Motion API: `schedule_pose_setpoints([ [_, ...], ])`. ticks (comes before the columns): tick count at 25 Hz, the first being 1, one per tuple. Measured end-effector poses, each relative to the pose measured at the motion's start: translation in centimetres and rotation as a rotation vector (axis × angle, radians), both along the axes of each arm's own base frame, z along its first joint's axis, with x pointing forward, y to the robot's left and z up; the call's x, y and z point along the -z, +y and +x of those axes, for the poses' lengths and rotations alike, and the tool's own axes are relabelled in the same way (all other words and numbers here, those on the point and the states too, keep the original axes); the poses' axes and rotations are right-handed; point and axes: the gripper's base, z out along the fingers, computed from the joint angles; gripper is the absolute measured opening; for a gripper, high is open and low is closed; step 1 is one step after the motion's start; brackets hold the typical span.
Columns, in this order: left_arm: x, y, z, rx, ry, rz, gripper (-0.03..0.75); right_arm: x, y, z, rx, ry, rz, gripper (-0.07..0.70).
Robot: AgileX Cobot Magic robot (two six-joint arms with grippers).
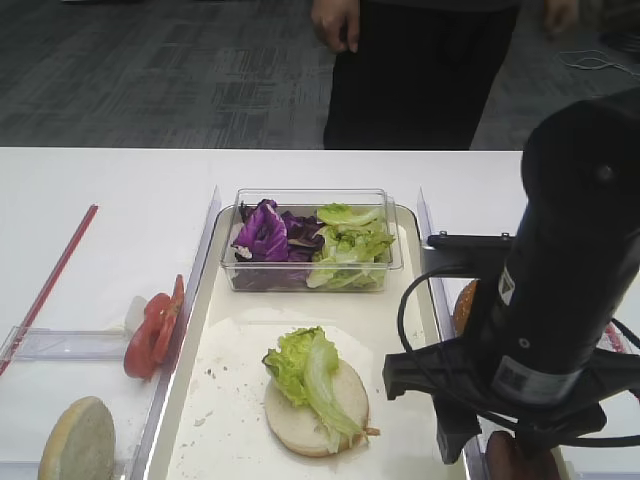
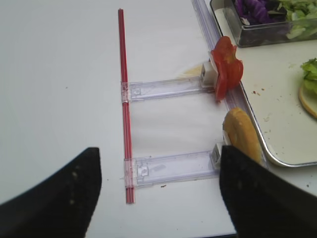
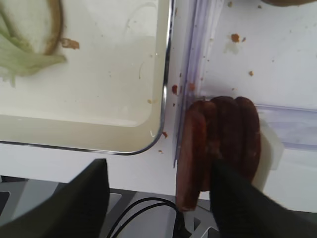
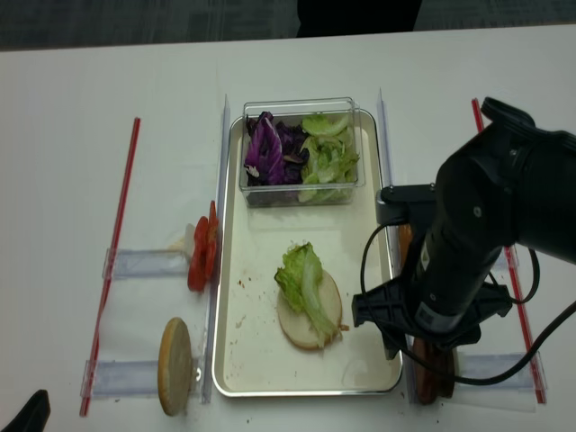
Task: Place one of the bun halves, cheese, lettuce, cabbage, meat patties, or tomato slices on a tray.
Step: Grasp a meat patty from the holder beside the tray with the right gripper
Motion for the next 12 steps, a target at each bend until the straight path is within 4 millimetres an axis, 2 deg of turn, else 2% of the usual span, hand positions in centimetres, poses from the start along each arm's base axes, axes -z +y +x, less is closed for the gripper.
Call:
schedule_pose_setpoints([
  [12,0.00,0.00,0.00,0.000,0.000,0.000,0.501,0.54,0.12,0.18,0.000,0.011,-0.011,0.424],
])
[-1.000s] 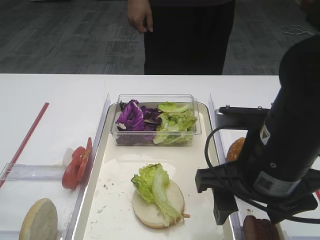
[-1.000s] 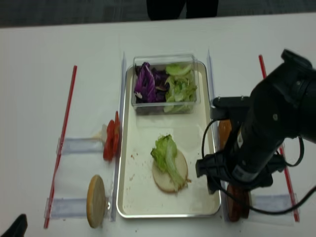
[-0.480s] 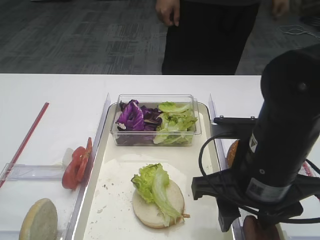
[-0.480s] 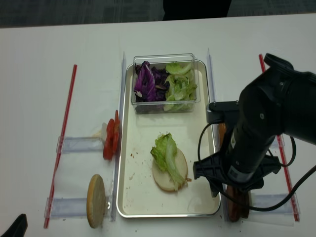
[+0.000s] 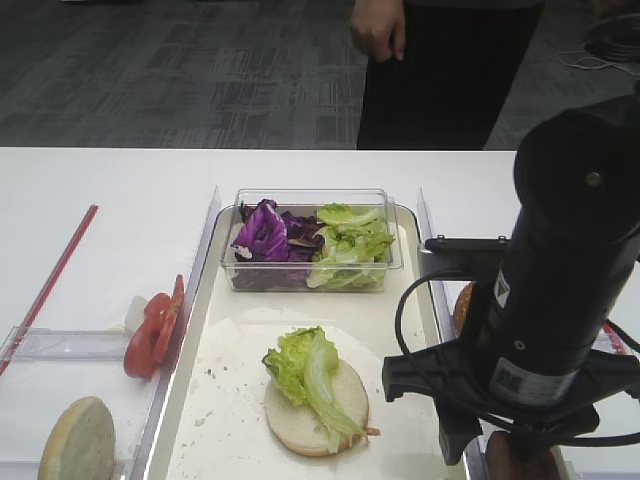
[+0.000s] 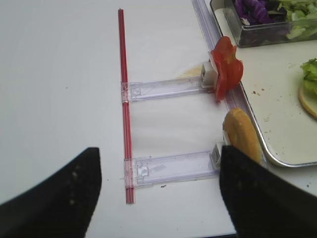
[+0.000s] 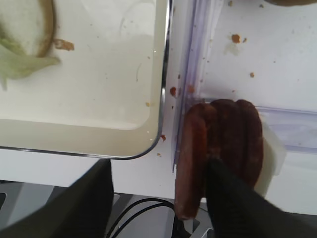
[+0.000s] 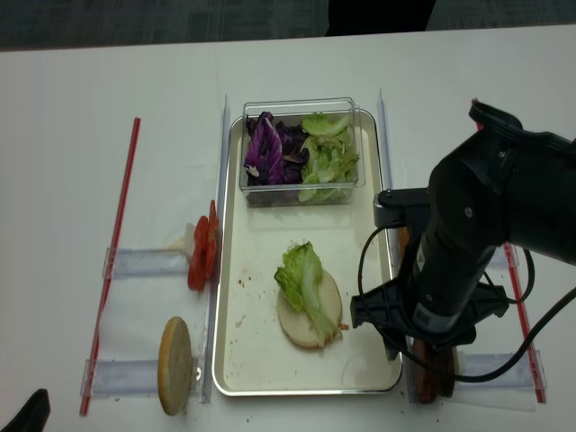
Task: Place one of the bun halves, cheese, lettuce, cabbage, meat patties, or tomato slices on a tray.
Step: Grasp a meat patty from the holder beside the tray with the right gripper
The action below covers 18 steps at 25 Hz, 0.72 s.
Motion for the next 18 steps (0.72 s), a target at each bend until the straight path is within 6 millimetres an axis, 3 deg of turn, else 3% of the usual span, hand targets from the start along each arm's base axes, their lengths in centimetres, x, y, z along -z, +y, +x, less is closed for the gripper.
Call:
schedule_pose_setpoints([
  [18,0.00,0.00,0.00,0.000,0.000,0.000,0.501,0.42,-0.17,-0.15,0.002,-0.005,-0.002,0.347],
])
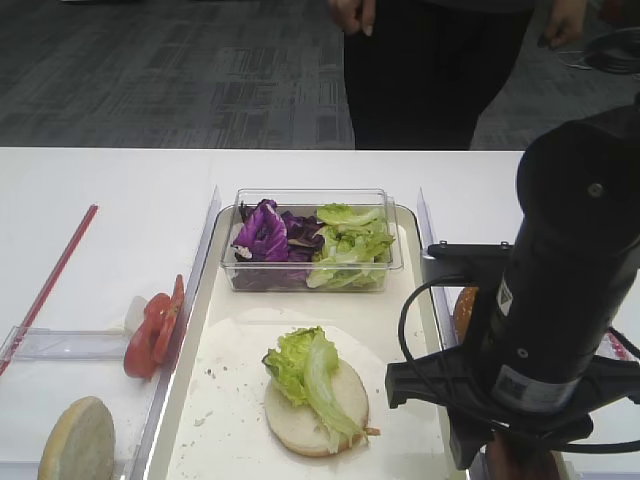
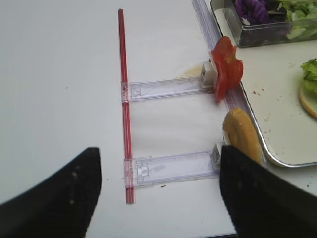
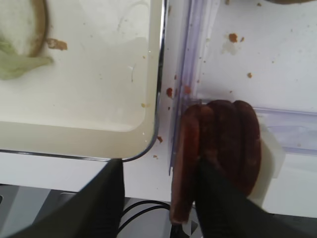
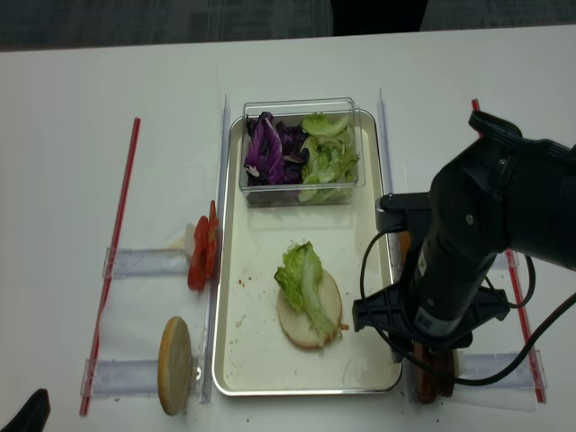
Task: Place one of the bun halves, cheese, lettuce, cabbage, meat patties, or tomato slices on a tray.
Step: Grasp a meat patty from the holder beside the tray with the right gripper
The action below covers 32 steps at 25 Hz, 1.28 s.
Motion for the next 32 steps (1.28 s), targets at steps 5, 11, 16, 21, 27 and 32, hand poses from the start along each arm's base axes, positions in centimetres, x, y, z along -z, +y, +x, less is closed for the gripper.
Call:
schedule_pose_setpoints([
  [5,0.00,0.00,0.00,0.000,0.000,0.000,0.501,0.00,0.00,0.00,0.000,0.000,0.000,0.300],
  [11,0.00,0.00,0.00,0.000,0.000,0.000,0.501,0.01,-0.11,-0.05,-0.007,0.005,-0.012,0.209],
  [16,0.00,0.00,0.00,0.000,0.000,0.000,0.501,0.01,-0.16,-0.06,-0.009,0.006,-0.017,0.125],
  [21,0.00,0.00,0.00,0.000,0.000,0.000,0.501,0.01,-0.19,-0.07,-0.011,0.007,-0.020,0.075],
  [27,0.00,0.00,0.00,0.000,0.000,0.000,0.501,0.01,-0.19,-0.07,-0.011,0.007,-0.020,0.071],
  [32,0.00,0.00,0.00,0.000,0.000,0.000,0.501,0.01,-0.19,-0.07,-0.011,0.007,-0.020,0.071],
])
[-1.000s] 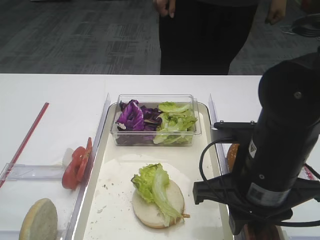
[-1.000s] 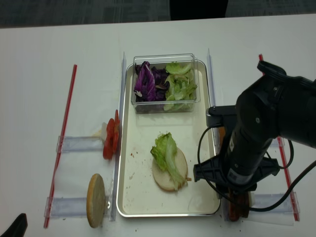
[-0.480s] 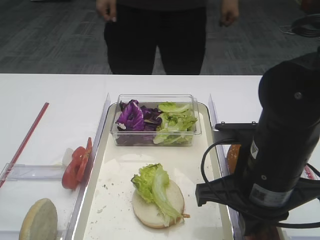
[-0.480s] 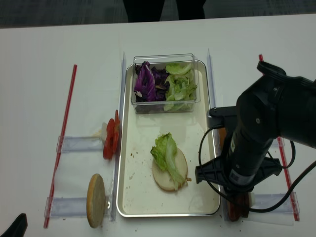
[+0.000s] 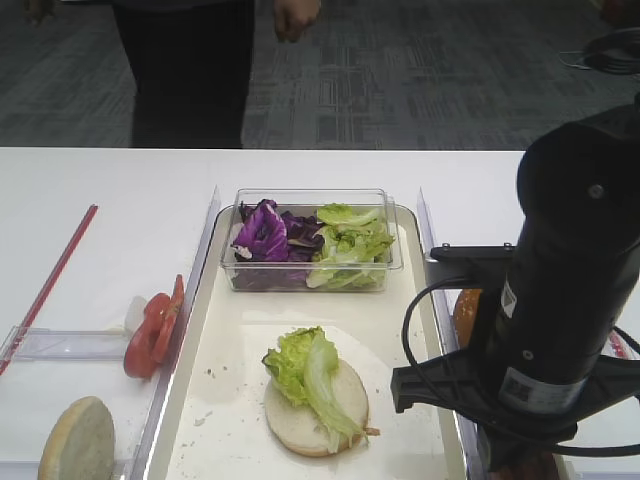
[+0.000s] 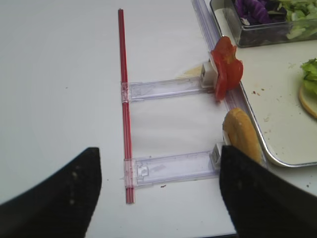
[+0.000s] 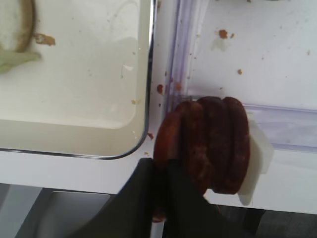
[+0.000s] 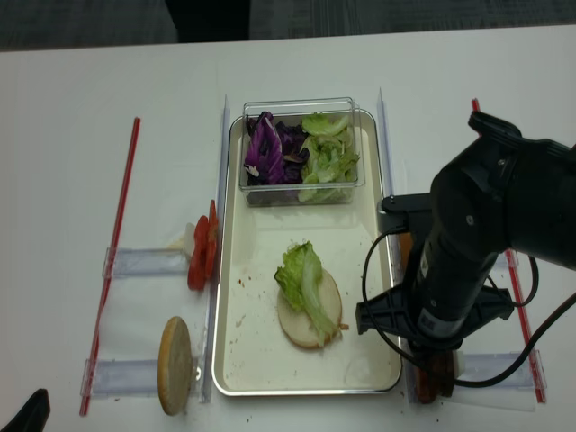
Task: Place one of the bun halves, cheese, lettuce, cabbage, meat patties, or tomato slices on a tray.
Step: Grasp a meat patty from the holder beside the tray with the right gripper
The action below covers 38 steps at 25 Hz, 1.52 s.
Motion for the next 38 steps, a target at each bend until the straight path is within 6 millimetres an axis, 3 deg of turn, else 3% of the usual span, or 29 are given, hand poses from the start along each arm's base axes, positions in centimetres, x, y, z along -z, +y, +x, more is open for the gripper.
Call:
schedule_pose_setpoints([
  [15,0.0,0.0,0.0,0.000,0.000,0.000,0.501,-0.1,-0.1,-0.1,0.003,0.013,-0.009,0.069],
  [29,0.0,0.0,0.0,0.000,0.000,0.000,0.501,-1.5,-0.5,-0.8,-0.001,-0.005,0.011,0.069],
  [38,0.0,0.0,0.0,0.000,0.000,0.000,0.501,-4.3,0.0,-0.1,-0.013,-0.044,0.045,0.069],
])
